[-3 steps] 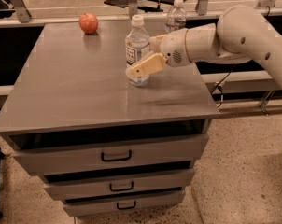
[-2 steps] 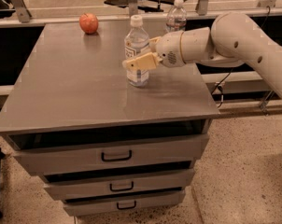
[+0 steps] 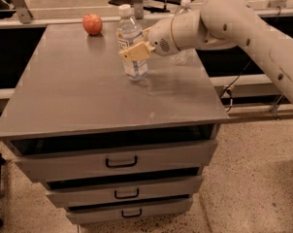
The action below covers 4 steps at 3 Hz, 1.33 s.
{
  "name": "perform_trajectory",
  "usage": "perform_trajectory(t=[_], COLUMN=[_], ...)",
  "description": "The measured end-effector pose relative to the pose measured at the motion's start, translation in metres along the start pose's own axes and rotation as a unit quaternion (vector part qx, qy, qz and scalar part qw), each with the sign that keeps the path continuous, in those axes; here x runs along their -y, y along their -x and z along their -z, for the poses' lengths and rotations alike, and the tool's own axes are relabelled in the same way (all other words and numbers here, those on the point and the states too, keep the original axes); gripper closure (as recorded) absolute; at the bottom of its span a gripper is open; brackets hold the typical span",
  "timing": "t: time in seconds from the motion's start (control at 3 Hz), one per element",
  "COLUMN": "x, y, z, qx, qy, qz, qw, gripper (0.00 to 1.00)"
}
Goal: Knock blue plastic bottle over
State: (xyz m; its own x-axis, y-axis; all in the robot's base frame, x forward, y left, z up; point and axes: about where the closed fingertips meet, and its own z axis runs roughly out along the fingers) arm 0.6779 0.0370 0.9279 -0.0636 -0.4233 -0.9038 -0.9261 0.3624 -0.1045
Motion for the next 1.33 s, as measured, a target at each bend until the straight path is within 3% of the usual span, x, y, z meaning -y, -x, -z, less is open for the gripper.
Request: perform_trajectory(t=[0.33,0.67,1.0,1.33], x=[0.011,0.02,0.022,0.016], y=[0.004,0.004,0.0,0.0], z=[-0.029,-0.053,-0.087,-0.107], qx=[-0.074,-0.138,-0.203,-0.227], qy=[0.013,0.03,0.057,0.072], qz=[0.011,0.021,0.032,0.038], qw=[0.9971,0.9897,0.977,0.9705], gripper=[1.0,1.0,0.97,0.75])
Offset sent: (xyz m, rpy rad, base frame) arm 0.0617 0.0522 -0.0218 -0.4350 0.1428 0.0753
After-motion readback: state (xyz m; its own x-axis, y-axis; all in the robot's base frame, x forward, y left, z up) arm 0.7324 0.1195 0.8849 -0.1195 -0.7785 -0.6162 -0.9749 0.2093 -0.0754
